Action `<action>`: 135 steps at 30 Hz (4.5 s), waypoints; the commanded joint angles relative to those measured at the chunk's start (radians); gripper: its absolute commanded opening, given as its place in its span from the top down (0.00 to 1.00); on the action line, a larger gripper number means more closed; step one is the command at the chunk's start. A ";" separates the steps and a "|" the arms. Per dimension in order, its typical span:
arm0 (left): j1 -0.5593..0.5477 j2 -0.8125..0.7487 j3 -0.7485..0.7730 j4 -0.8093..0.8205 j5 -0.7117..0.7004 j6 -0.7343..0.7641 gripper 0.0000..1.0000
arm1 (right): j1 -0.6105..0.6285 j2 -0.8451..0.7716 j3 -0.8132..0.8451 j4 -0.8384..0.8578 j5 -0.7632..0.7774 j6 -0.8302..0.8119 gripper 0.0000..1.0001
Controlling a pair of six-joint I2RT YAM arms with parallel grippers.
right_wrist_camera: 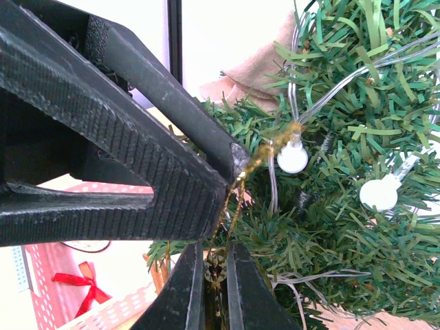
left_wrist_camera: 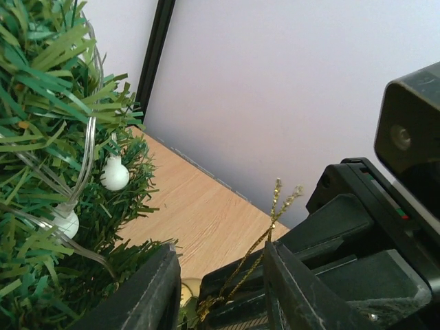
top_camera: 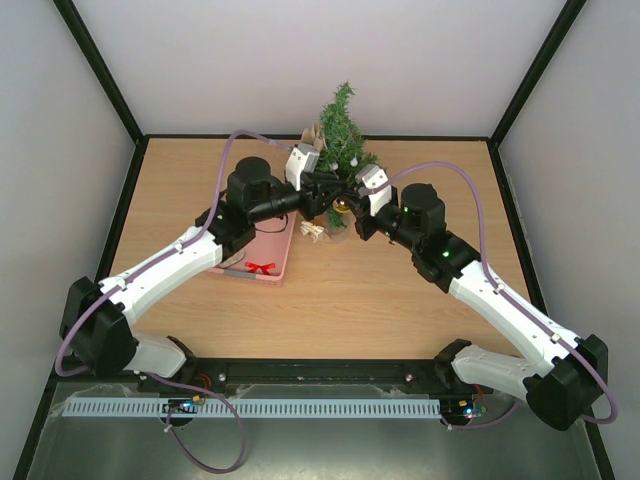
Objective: Decorate the small christmas tree
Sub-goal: Hang the decoration item on the Christmas tree.
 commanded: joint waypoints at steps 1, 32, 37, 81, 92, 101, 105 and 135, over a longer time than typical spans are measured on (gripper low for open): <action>0.006 0.007 0.035 0.023 0.017 0.015 0.65 | -0.001 -0.010 -0.006 0.029 -0.008 0.007 0.98; 0.009 0.008 0.038 -0.003 0.004 0.064 0.98 | -0.001 -0.017 -0.012 0.012 0.011 0.001 0.98; 0.008 -0.001 0.030 0.008 0.021 0.024 0.75 | -0.002 -0.016 -0.012 0.016 0.007 0.003 0.98; 0.009 0.065 0.154 -0.162 -0.057 0.138 0.98 | -0.001 0.028 0.035 -0.039 0.136 -0.044 0.98; 0.009 0.078 0.163 -0.188 -0.075 0.162 0.98 | -0.001 0.039 0.037 -0.042 0.140 -0.048 0.98; 0.007 0.033 0.152 -0.207 -0.111 0.117 0.65 | -0.001 0.018 0.017 -0.034 0.117 -0.041 0.98; 0.004 -0.042 0.074 -0.151 -0.159 0.030 0.58 | -0.001 -0.003 -0.012 0.005 0.082 -0.040 0.98; -0.010 0.038 0.054 0.020 -0.075 -0.263 0.68 | -0.001 -0.029 -0.050 0.087 0.013 0.020 0.98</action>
